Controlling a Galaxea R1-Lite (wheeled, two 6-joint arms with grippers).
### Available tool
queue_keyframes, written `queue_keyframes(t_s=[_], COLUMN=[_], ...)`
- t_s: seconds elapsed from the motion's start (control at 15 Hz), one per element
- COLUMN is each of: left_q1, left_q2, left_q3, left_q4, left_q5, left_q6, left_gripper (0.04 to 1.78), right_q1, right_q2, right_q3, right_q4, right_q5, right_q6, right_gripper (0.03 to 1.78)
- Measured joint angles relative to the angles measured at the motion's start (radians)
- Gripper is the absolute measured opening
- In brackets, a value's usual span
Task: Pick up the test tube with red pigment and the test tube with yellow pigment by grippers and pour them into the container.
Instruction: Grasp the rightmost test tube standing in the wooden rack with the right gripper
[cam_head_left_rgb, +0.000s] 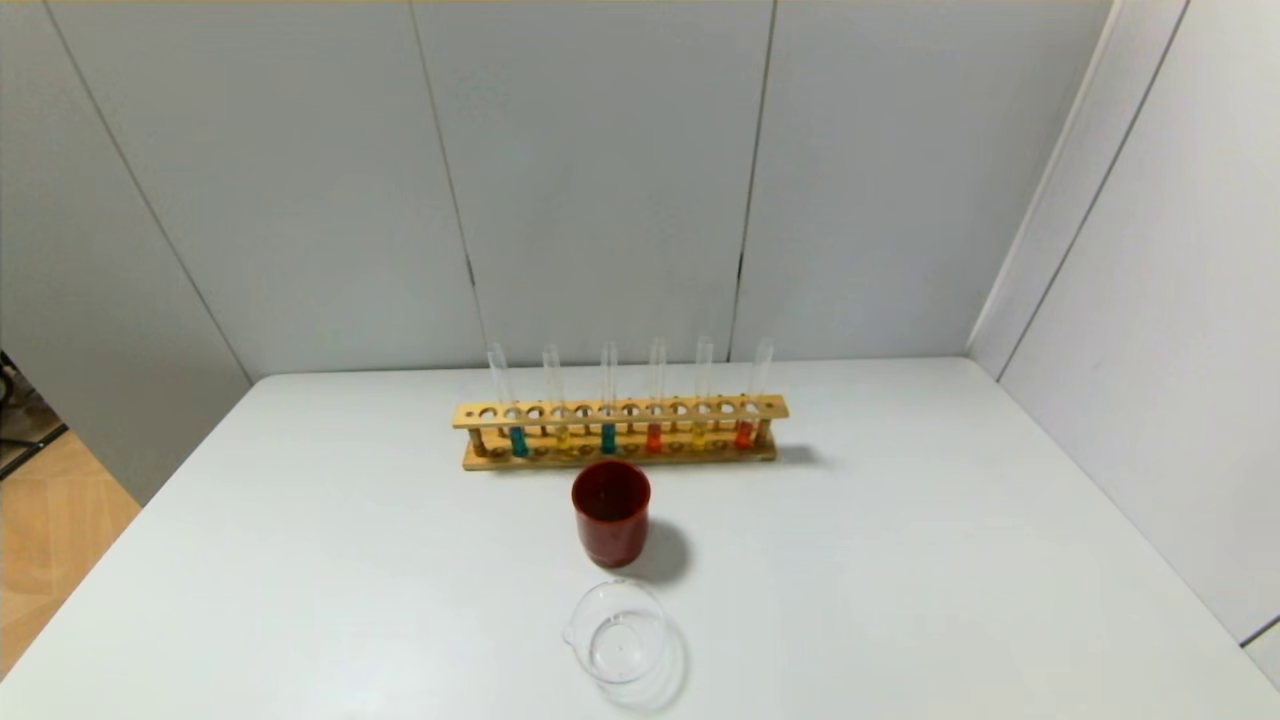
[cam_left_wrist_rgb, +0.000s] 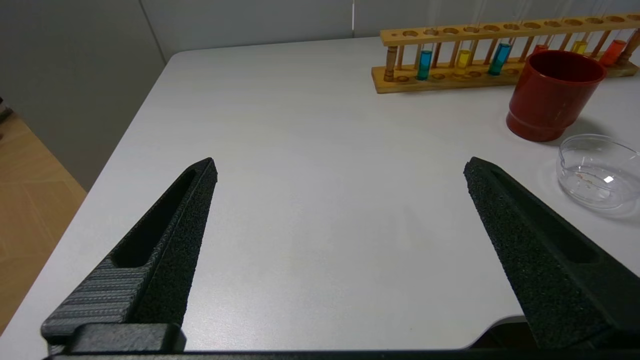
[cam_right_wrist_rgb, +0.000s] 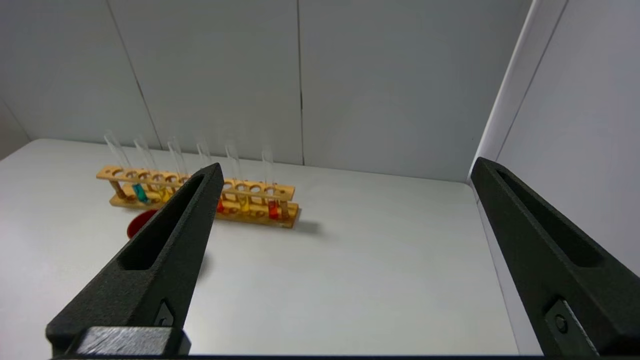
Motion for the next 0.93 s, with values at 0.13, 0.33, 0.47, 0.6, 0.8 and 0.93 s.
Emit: queue_keyframes(t_s=[0.13, 0.33, 0.47, 0.6, 0.8, 0.93], left_q1=[0.000, 0.000, 0.000, 0.000, 0.000, 0.000], left_q2=[0.000, 0.000, 0.000, 0.000, 0.000, 0.000], left_q3=[0.000, 0.000, 0.000, 0.000, 0.000, 0.000], left_q4=[0.000, 0.000, 0.000, 0.000, 0.000, 0.000], left_q5=[0.000, 0.000, 0.000, 0.000, 0.000, 0.000], left_q6=[0.000, 0.000, 0.000, 0.000, 0.000, 0.000], left_gripper=[1.75, 1.75, 1.75, 1.75, 1.75, 1.75], right_q1=[0.000, 0.000, 0.001, 0.007, 0.044, 0.097], right_q2=[0.104, 0.245, 0.336, 0.414, 0.525, 0.584], right_q3=[-0.025, -0.040, -0.042, -0.038, -0.027, -0.005], right_q4=[-0.076, -0.163, -0.234, -0.301, -0.376, -0.448], right_q5=[0.002, 0.003, 0.023, 0.046, 0.053, 0.053], right_q6=[0.008, 0.014, 0.033, 0.057, 0.099, 0.111], right_gripper=[1.74, 1.74, 1.74, 1.74, 1.74, 1.74])
